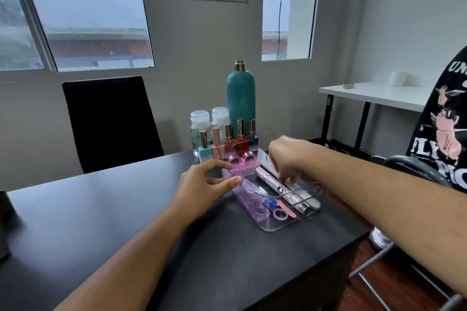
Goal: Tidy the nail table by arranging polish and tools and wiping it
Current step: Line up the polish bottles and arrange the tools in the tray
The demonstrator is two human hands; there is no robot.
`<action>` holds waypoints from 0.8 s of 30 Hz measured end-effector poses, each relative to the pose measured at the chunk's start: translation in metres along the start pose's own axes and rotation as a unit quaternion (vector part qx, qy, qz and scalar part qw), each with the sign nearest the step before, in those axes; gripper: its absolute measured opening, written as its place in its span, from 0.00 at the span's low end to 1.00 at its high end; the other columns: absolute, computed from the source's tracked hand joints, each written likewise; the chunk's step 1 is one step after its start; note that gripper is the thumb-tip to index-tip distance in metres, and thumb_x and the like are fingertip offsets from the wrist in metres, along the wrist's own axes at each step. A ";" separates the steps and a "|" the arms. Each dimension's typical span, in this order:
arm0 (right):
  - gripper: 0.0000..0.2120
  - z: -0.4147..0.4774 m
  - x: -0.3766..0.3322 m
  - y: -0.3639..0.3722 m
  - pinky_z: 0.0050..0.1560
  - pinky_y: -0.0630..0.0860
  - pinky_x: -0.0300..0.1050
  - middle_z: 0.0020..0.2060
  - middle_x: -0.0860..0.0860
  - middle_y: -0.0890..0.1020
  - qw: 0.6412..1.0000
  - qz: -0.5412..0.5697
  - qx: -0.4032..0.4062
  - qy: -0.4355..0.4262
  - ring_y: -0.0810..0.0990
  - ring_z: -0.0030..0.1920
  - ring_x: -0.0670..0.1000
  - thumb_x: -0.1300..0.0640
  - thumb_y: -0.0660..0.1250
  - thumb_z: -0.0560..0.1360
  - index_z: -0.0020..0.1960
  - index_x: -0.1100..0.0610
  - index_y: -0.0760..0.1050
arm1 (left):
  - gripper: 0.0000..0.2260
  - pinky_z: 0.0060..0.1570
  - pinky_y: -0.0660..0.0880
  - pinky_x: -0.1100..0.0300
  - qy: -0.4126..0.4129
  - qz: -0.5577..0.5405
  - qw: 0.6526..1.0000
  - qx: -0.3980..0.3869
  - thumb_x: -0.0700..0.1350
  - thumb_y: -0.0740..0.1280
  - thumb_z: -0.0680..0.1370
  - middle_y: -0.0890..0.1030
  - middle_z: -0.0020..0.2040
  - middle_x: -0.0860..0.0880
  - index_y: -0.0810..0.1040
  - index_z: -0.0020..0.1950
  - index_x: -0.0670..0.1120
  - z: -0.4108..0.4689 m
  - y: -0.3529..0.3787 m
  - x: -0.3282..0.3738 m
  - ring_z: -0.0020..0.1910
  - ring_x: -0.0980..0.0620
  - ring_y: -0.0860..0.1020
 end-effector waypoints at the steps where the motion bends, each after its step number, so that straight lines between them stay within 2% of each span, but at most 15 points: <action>1: 0.07 0.000 0.002 -0.004 0.37 0.81 0.42 0.38 0.57 0.83 1.000 0.021 0.005 0.000 0.82 0.31 0.51 0.64 0.72 0.72 0.48 0.65 0.78 | 0.18 0.31 0.72 0.76 0.000 0.000 1.000 0.000 0.64 0.70 0.59 0.76 0.37 0.78 0.77 0.46 0.61 0.000 0.000 0.000 0.37 0.69 0.80; 3: 0.07 0.000 0.003 -0.013 0.33 0.81 0.41 0.38 0.60 0.84 0.997 0.073 0.010 -0.006 0.82 0.29 0.52 0.62 0.70 0.73 0.46 0.66 0.77 | 0.17 0.31 0.73 0.76 0.000 -0.001 1.000 0.003 0.63 0.71 0.59 0.76 0.37 0.76 0.77 0.46 0.62 0.001 0.000 0.000 0.37 0.69 0.80; 4: 0.10 0.000 0.002 -0.014 0.32 0.81 0.40 0.39 0.60 0.84 0.996 0.092 0.000 -0.013 0.83 0.30 0.52 0.59 0.71 0.74 0.47 0.67 0.76 | 0.17 0.31 0.73 0.75 -0.001 -0.002 1.000 0.005 0.63 0.71 0.59 0.76 0.38 0.74 0.77 0.46 0.62 0.001 0.000 0.000 0.37 0.69 0.80; 6: 0.16 -0.004 -0.005 -0.006 0.31 0.81 0.39 0.40 0.60 0.85 0.995 0.088 -0.038 -0.023 0.83 0.31 0.52 0.54 0.73 0.72 0.47 0.68 0.76 | 0.17 0.32 0.73 0.75 0.000 0.000 1.000 0.006 0.62 0.71 0.60 0.76 0.41 0.73 0.77 0.46 0.61 0.002 0.000 0.000 0.37 0.69 0.81; 8: 0.15 -0.005 -0.010 0.004 0.30 0.80 0.37 0.39 0.59 0.84 0.996 0.065 -0.062 -0.027 0.82 0.30 0.50 0.54 0.74 0.71 0.42 0.67 0.76 | 0.17 0.32 0.74 0.75 0.002 0.002 1.000 0.003 0.62 0.70 0.60 0.75 0.43 0.71 0.77 0.47 0.60 0.001 0.000 0.001 0.37 0.69 0.80; 12: 0.12 -0.001 -0.006 0.004 0.31 0.79 0.36 0.42 0.60 0.85 0.999 0.033 -0.036 -0.018 0.82 0.30 0.49 0.58 0.73 0.71 0.35 0.64 0.74 | 0.18 0.35 0.76 0.72 0.000 0.002 1.000 -0.007 0.63 0.71 0.60 0.75 0.46 0.70 0.77 0.47 0.60 0.000 0.001 0.002 0.39 0.66 0.82; 17: 0.13 0.002 0.001 0.003 0.28 0.78 0.35 0.39 0.58 0.85 0.999 0.030 -0.032 -0.008 0.81 0.28 0.48 0.57 0.74 0.71 0.34 0.63 0.74 | 0.21 0.45 0.79 0.62 -0.010 0.003 1.000 -0.006 0.67 0.70 0.59 0.76 0.49 0.70 0.78 0.48 0.60 -0.001 0.001 -0.002 0.39 0.62 0.83; 19: 0.14 0.005 -0.001 -0.007 0.27 0.76 0.35 0.37 0.56 0.84 0.999 0.038 -0.003 -0.019 0.80 0.29 0.47 0.56 0.74 0.70 0.35 0.62 0.73 | 0.22 0.48 0.80 0.58 -0.015 0.002 1.000 -0.010 0.68 0.70 0.58 0.75 0.50 0.70 0.78 0.48 0.60 -0.001 0.002 -0.003 0.40 0.61 0.83; 21: 0.13 0.010 -0.009 -0.025 0.34 0.77 0.38 0.37 0.54 0.82 0.995 0.050 0.063 -0.051 0.81 0.35 0.49 0.54 0.75 0.69 0.38 0.61 0.74 | 0.22 0.49 0.80 0.57 -0.018 -0.003 1.000 -0.014 0.67 0.70 0.59 0.75 0.51 0.69 0.78 0.48 0.60 0.000 0.003 -0.005 0.40 0.61 0.83; 24: 0.17 0.018 -0.028 -0.036 0.47 0.77 0.44 0.45 0.55 0.82 0.988 0.051 0.113 -0.097 0.80 0.48 0.53 0.51 0.77 0.67 0.49 0.61 0.79 | 0.22 0.47 0.80 0.57 -0.021 -0.019 0.999 -0.014 0.67 0.71 0.58 0.77 0.50 0.68 0.78 0.48 0.61 -0.001 0.003 -0.006 0.41 0.60 0.83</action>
Point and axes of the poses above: each hand's wrist, its own z-axis towards the middle knuckle, its own y-axis out of the palm, x = y × z, the point moved 9 cm from there along z, towards the middle knuckle
